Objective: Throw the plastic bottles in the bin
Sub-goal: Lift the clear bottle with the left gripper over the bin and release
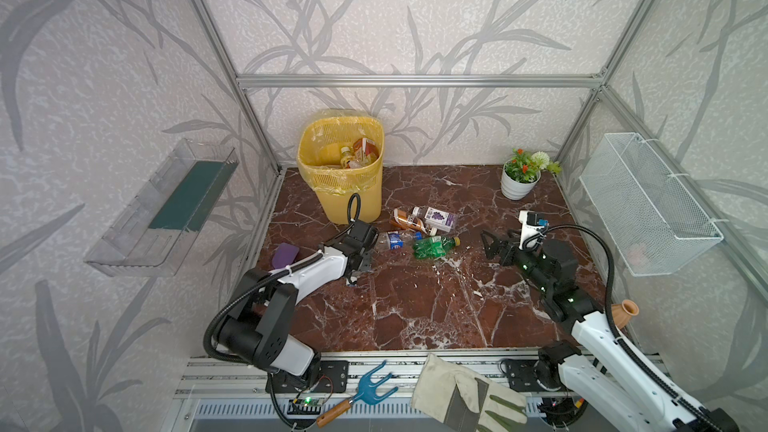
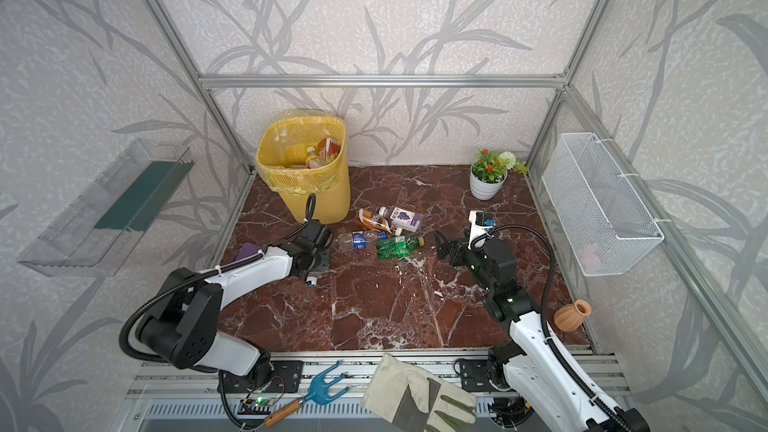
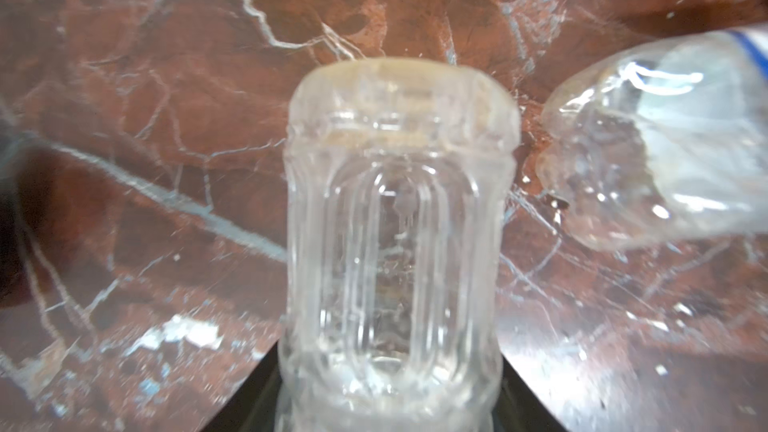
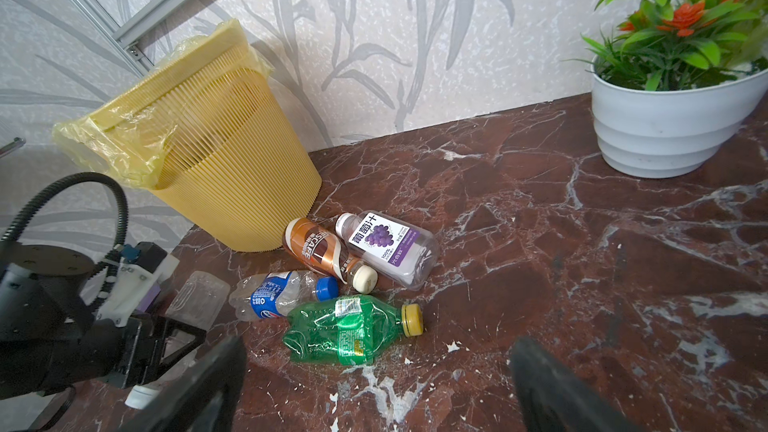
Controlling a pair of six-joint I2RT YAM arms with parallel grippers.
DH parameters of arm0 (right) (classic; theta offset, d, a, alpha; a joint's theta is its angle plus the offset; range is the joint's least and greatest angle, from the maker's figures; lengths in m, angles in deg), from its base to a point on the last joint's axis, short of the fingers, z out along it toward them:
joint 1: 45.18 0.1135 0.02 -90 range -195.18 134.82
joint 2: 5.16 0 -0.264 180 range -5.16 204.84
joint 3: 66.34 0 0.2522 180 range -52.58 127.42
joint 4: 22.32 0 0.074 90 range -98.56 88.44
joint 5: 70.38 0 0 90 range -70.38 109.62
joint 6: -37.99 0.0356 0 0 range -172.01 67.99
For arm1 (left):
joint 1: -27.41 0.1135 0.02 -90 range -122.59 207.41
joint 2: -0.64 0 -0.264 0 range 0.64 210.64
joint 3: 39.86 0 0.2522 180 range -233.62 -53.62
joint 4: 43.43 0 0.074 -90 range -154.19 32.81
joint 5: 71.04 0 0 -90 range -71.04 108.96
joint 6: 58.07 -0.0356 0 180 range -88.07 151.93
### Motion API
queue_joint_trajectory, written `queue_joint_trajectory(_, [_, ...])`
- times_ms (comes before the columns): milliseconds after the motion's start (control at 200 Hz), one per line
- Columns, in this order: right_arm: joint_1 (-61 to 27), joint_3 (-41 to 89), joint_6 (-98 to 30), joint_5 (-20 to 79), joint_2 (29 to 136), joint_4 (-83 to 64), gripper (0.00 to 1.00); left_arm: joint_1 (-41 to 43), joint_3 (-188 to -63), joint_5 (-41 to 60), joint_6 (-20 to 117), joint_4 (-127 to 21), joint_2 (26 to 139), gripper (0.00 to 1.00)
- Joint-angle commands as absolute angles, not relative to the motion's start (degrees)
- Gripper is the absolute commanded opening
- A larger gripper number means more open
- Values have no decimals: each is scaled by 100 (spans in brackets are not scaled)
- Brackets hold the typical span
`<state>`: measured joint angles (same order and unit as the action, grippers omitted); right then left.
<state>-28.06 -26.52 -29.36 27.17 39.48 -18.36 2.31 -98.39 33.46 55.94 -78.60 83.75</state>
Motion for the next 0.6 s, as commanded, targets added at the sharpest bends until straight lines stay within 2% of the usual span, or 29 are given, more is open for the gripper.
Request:
queue_joint_trajectory(0, [-2840,-2639,-2920,2748,3992,-1923,99,197,-9703,3374,5659,-7846,7664,60])
queue_joint_trajectory(280, [-2848,-2630,-2907,2779,3957,-1926,99,46,-9453,3147,5707,-7954,5720,58])
queue_joint_trajectory(595, [-2848,-2526,-2802,2931,4190,-2077,100,-587,-9704,4231,5460,-7994,3808,54])
